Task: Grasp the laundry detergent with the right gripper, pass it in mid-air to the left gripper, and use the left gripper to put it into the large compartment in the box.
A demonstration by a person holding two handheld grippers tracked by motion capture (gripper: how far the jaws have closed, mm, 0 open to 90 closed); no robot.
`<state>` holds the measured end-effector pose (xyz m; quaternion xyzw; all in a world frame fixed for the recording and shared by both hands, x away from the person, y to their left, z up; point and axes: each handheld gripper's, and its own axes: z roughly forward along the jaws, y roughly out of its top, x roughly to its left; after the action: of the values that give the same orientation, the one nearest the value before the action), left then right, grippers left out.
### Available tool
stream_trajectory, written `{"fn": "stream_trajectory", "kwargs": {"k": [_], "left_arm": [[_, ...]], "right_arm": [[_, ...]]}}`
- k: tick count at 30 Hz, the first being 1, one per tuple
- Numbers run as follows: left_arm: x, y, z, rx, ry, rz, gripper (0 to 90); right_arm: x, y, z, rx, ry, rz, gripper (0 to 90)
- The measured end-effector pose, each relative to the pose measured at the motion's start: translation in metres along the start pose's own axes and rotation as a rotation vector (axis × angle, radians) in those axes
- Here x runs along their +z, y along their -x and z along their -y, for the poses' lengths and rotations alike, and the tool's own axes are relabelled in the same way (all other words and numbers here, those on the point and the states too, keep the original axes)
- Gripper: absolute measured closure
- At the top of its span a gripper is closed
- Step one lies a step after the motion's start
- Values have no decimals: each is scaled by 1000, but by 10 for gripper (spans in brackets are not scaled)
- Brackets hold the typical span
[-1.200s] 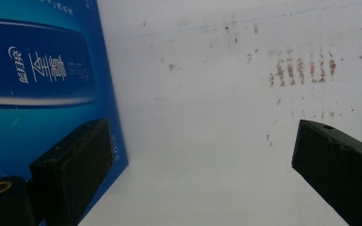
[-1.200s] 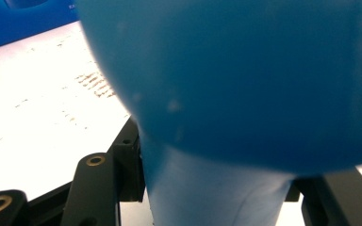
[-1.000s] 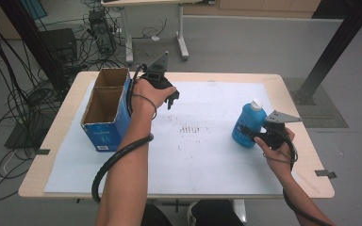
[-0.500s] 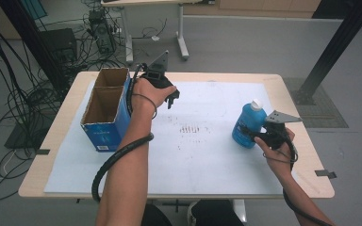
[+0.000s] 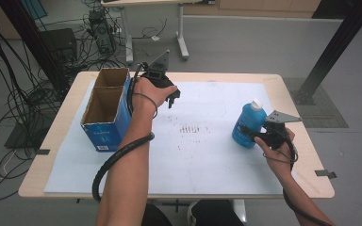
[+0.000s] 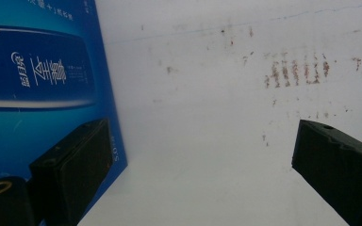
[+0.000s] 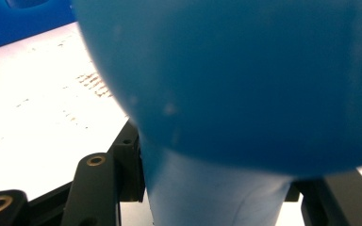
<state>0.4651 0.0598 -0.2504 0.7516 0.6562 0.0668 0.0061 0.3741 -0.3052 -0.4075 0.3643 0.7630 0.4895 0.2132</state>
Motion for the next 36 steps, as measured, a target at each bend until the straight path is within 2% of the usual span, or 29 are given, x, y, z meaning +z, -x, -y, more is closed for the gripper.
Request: {"fn": "stream_trajectory", "kwargs": {"k": [21, 34, 36], "left_arm": [[-3, -1, 1, 8, 2, 9, 63], [-14, -1, 3, 15, 23, 27, 62], [-18, -2, 5, 24, 26, 30, 62]], "right_arm": [[0, 0, -1, 0, -10, -1, 435], [-1, 0, -2, 6, -18, -1, 438], [-2, 0, -2, 25, -19, -9, 439]]}}
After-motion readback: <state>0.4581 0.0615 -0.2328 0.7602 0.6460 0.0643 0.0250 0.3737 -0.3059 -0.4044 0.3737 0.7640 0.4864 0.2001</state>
